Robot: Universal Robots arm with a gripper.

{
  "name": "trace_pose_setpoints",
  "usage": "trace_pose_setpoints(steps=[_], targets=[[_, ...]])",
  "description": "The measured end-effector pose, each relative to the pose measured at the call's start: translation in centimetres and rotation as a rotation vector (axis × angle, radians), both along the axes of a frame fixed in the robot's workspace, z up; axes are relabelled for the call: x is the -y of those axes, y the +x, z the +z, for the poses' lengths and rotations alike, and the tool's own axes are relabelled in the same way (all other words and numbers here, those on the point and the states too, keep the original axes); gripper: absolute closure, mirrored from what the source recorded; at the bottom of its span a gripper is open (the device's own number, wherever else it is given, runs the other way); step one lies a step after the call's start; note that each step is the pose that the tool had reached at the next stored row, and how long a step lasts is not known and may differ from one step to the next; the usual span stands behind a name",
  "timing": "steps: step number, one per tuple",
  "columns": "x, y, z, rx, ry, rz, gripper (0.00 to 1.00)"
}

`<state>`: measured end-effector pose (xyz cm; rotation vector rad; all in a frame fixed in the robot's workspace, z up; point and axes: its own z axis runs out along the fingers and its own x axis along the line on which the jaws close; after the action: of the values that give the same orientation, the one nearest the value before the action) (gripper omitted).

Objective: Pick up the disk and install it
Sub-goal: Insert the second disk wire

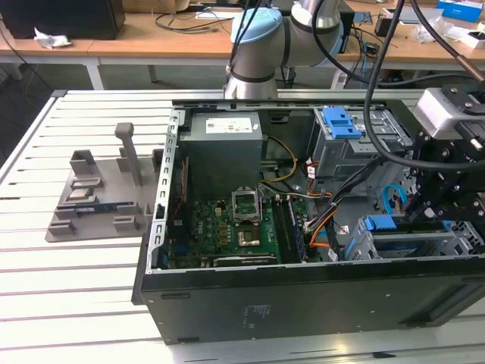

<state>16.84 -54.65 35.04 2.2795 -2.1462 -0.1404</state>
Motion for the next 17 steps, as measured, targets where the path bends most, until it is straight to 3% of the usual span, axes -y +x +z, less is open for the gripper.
trace_pose_setpoints(steps=[2,4,6,10,12,13,14,15,17], targets=[[-0.06,0.0,0.25,0.0000,0.0001,0.000,0.78],[-0.06,0.0,0.25,0.0000,0.0002,0.000,0.90],[-0.07,0.0,0.34,0.0001,0.0001,0.000,0.89],[-0.07,0.0,1.46,0.0001,0.0001,0.001,0.89],[-0.06,0.0,2.90,0.0001,0.0000,0.001,0.89],[-0.06,0.0,4.32,0.0001,0.0002,0.001,0.89],[-0.06,0.0,5.23,0.0001,0.0001,0.001,0.89],[-0.06,0.0,5.63,0.0000,0.0002,0.001,0.89],[-0.06,0.0,5.70,0.0001,0.0014,0.001,0.89]])
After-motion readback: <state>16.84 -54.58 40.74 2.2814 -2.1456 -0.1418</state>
